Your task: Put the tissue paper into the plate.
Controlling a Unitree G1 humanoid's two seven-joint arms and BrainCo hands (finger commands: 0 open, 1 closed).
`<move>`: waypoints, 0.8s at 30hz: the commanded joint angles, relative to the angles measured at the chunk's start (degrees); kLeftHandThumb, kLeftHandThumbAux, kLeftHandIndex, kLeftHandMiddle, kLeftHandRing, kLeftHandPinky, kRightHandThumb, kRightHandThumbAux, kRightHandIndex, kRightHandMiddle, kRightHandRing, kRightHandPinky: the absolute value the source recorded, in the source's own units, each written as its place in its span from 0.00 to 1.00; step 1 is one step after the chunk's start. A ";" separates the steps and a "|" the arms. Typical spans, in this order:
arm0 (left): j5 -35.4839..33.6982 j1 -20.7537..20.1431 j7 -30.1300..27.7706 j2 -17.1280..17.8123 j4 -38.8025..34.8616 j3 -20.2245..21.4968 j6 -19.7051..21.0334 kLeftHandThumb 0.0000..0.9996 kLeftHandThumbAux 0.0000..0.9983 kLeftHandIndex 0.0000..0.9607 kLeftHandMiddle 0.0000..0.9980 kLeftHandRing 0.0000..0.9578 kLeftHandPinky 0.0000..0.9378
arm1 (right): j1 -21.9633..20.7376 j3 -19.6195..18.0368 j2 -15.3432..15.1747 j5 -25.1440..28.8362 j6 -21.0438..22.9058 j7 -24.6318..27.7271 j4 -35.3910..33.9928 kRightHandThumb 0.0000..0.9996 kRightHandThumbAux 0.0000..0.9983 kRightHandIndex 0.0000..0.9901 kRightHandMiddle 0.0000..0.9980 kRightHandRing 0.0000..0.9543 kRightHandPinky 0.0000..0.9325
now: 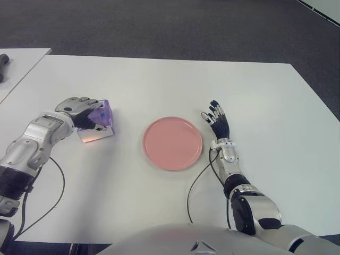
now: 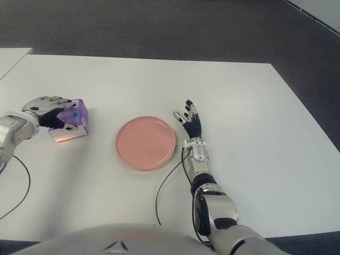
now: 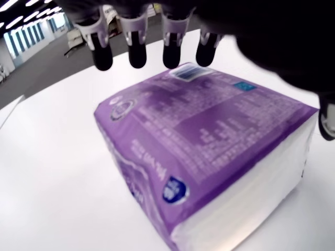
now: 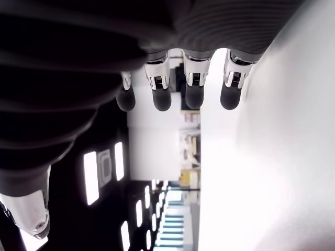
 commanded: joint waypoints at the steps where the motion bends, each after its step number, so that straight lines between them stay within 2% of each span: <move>1: 2.09 0.32 2.95 -0.89 1.30 -1.55 -0.61 0.00 0.27 0.00 0.00 0.00 0.00 | 3.31 -0.63 -0.05 0.53 1.56 0.40 3.73 0.05 0.59 0.00 0.00 0.00 0.00; 14: 8.50 0.60 8.57 -2.32 1.05 -3.49 2.18 0.00 0.22 0.00 0.00 0.00 0.00 | 3.35 -0.93 -0.25 0.64 1.09 0.84 4.16 0.05 0.59 0.00 0.00 0.00 0.00; 24: 11.39 0.92 12.28 -2.55 0.85 -3.69 2.50 0.00 0.20 0.00 0.00 0.00 0.00 | 3.57 -1.10 -0.40 0.73 0.91 1.14 4.07 0.05 0.59 0.00 0.00 0.00 0.00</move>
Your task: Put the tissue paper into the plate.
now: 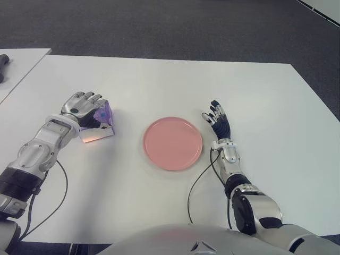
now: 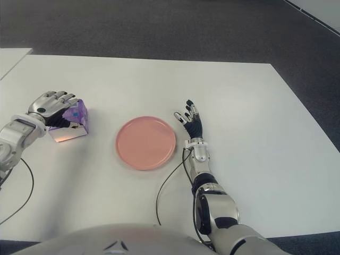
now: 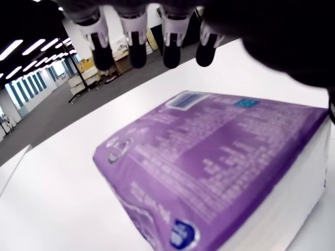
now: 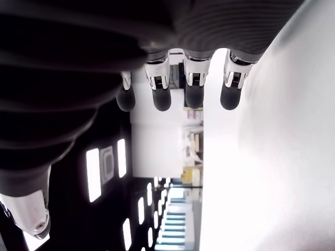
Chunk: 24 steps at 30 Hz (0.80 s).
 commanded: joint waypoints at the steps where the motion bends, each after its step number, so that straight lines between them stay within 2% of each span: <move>1: 1.86 0.96 1.75 -0.69 0.03 -1.12 0.53 0.00 0.20 0.00 0.00 0.00 0.00 | 3.85 -0.65 0.03 0.67 1.90 0.30 3.09 0.05 0.59 0.00 0.00 0.00 0.00; 24: 3.10 1.59 -0.01 -0.06 1.10 -1.90 1.02 0.00 0.15 0.00 0.00 0.00 0.00 | 4.17 -1.38 -0.32 0.74 1.71 1.18 2.77 0.05 0.59 0.00 0.00 0.00 0.00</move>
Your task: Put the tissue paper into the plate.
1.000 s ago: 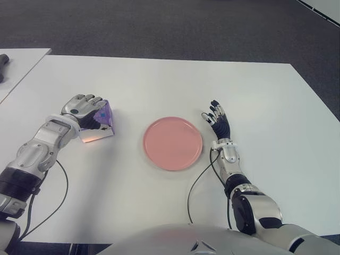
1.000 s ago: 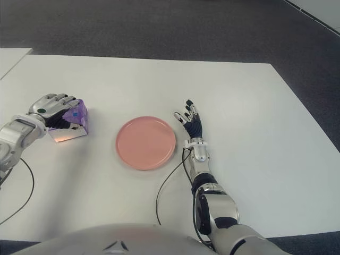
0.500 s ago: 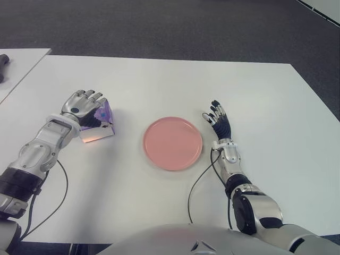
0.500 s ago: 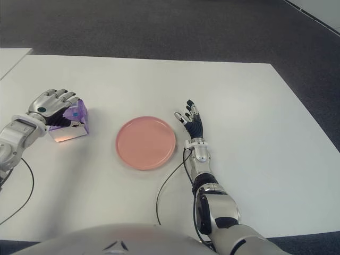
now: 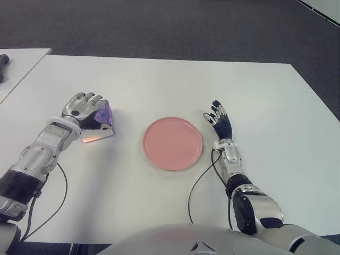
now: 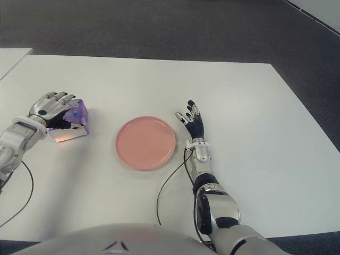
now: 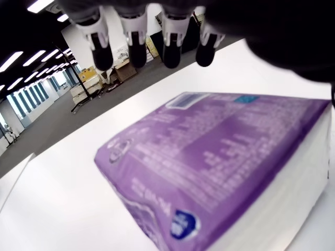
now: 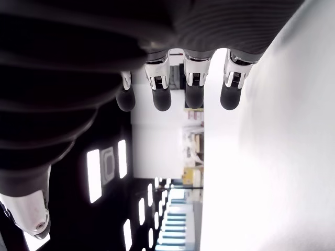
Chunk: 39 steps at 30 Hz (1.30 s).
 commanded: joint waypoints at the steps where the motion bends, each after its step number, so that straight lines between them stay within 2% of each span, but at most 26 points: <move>1: 0.50 0.21 -1.72 0.32 1.52 -0.96 0.03 0.00 0.15 0.00 0.00 0.00 0.00 | 4.00 -0.48 0.04 0.71 1.94 0.32 2.79 0.05 0.59 0.00 0.00 0.00 0.00; 19: -1.64 1.08 -6.36 2.10 0.96 -0.76 -1.33 0.00 0.18 0.00 0.00 0.00 0.00 | 3.94 -0.99 -0.23 0.79 2.05 0.90 2.70 0.05 0.59 0.00 0.00 0.00 0.00; 30: -1.30 1.05 -4.57 2.27 3.21 -1.85 -2.92 0.00 0.16 0.00 0.00 0.00 0.00 | 3.95 -1.09 -0.38 0.93 2.07 1.13 2.70 0.05 0.59 0.00 0.00 0.00 0.00; 39: 0.72 -0.02 0.26 1.54 8.09 -3.92 -3.27 0.00 0.15 0.00 0.00 0.00 0.00 | 3.99 -1.11 -0.45 1.02 2.04 1.24 2.72 0.05 0.59 0.00 0.00 0.00 0.00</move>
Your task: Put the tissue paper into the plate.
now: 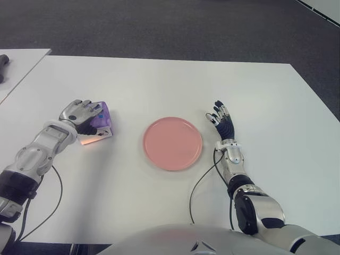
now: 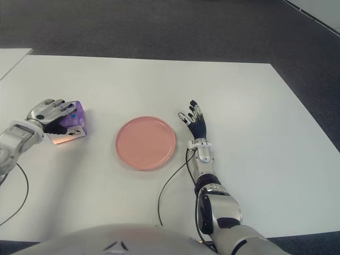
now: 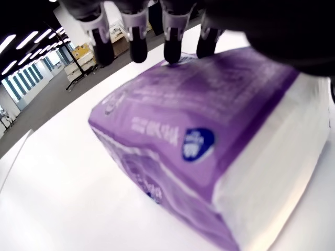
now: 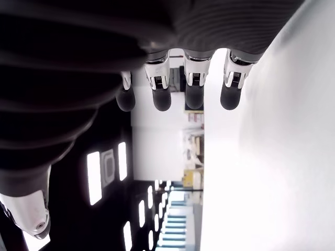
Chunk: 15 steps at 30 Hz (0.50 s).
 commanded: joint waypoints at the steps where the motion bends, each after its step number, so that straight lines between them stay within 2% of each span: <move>1: 1.63 -0.15 1.57 -0.68 3.33 -2.34 -0.60 0.00 0.15 0.00 0.00 0.00 0.00 | 3.79 -0.18 0.38 0.53 2.05 0.22 2.76 0.05 0.59 0.00 0.00 0.00 0.00; 15: 4.75 -4.45 8.23 -3.23 12.29 -7.03 1.66 0.00 0.16 0.00 0.00 0.00 0.00 | 3.85 -0.22 0.22 0.72 2.03 0.45 2.74 0.05 0.59 0.00 0.00 0.00 0.00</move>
